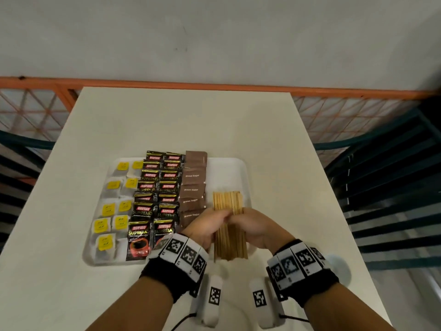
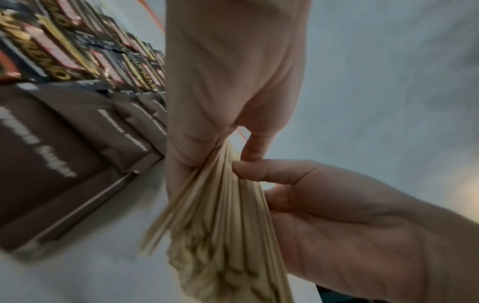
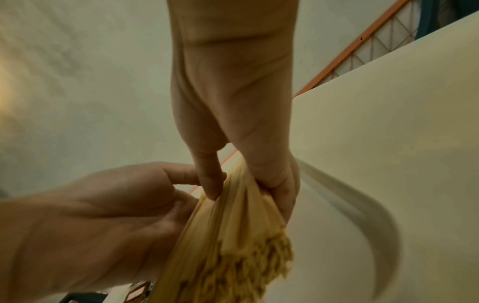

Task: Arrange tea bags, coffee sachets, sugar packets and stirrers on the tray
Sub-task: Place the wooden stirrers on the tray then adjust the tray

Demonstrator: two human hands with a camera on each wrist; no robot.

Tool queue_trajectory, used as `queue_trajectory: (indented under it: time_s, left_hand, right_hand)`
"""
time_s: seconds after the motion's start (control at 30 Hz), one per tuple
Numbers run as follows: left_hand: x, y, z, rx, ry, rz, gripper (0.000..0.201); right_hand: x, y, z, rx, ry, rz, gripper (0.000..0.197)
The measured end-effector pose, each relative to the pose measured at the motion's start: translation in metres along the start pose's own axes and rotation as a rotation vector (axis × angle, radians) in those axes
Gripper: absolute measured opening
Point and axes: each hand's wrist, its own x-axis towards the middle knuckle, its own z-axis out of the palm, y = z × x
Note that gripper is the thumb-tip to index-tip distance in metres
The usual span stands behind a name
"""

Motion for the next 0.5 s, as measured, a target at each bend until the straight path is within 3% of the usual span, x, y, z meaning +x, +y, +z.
queue_trajectory:
  time_s: [0.3, 0.5]
  left_hand:
    - [0.025, 0.018, 0.003, 0.169, 0.115, 0.086, 0.023]
    - [0.027, 0.021, 0.000, 0.285, 0.167, 0.144, 0.021]
  right_hand:
    - [0.025, -0.011, -0.010, -0.181, 0.140, -0.107, 0.021]
    - [0.030, -0.016, -0.015, -0.297, 0.236, -0.083, 0.023]
